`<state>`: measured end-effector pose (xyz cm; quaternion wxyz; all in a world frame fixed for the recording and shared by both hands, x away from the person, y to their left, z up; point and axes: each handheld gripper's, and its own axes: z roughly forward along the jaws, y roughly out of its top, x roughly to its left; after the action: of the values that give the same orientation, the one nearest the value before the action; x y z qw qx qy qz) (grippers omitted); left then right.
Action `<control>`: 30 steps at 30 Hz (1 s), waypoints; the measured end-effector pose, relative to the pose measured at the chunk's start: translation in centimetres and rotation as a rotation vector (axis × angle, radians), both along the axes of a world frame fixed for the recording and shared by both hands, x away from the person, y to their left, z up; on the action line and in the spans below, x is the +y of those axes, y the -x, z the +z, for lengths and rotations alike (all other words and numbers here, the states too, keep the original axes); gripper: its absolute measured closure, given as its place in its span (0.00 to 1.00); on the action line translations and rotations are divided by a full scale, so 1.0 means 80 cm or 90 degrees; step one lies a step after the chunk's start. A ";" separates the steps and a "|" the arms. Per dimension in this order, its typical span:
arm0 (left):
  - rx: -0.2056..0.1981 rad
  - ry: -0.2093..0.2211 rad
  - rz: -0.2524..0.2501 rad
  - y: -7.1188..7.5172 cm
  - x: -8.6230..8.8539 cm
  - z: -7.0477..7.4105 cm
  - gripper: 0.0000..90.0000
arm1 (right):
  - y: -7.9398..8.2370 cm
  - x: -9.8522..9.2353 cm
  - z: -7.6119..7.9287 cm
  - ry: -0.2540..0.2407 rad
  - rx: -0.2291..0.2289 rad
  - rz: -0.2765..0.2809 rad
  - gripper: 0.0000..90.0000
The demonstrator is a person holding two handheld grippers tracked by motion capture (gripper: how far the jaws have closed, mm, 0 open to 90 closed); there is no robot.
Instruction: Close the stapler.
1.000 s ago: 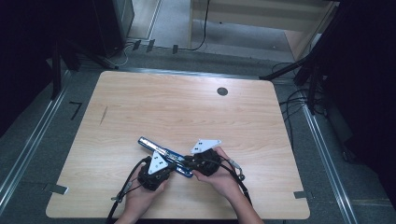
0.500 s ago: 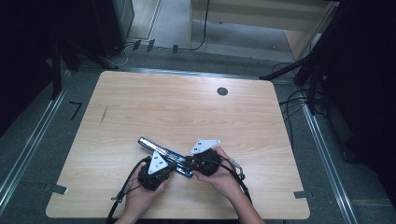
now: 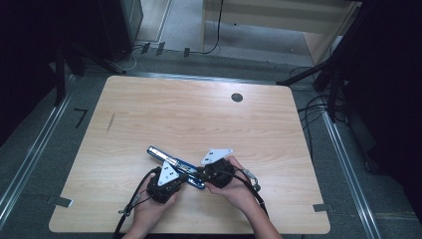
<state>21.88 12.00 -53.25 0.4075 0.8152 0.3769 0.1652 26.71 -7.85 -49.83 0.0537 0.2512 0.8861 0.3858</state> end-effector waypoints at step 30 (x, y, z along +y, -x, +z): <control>0.001 0.002 0.001 0.000 0.000 0.000 1.00 | -0.003 0.000 0.002 0.011 0.003 0.007 0.88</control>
<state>21.91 12.03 -53.25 0.4082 0.8145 0.3780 0.1645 26.98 -7.88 -49.68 0.0516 0.2468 0.8908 0.3780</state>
